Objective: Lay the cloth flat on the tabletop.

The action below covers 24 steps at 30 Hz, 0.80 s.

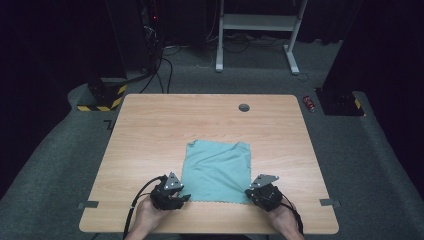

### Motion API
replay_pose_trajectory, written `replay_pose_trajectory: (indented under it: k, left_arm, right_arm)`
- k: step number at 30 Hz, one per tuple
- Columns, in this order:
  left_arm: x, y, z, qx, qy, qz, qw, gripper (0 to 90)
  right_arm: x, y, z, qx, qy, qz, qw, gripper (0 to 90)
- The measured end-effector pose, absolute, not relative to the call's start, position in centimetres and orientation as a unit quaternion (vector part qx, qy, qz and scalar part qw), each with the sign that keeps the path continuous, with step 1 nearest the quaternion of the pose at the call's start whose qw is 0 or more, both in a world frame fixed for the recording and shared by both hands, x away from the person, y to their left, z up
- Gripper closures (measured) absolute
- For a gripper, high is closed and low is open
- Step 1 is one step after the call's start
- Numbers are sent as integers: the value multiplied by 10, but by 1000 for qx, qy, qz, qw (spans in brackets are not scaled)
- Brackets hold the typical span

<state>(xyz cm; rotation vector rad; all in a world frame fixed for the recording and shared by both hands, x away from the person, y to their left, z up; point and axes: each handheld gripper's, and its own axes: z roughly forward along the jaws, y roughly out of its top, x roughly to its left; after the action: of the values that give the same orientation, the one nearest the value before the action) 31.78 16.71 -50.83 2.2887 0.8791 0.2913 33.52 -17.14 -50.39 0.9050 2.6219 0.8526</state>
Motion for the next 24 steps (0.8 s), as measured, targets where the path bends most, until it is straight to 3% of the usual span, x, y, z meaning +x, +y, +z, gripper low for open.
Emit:
replay_pose_trajectory:
  k: [5, 13, 18, 24]
  left_arm:
    - [333, 168, -498, 860, 345, 138, 349, 521]
    - [370, 157, -499, 846, 363, 169, 351, 505]
    - [372, 149, -510, 864, 358, 160, 315, 499]
    - [349, 148, -513, 866, 347, 137, 333, 553]
  right_arm:
    - [348, -171, -494, 328, 878, 315, 149, 767]
    - [379, -152, -501, 337, 879, 295, 162, 733]
    - [378, -160, -507, 346, 878, 296, 147, 721]
    - [370, -178, -507, 352, 876, 297, 140, 716]
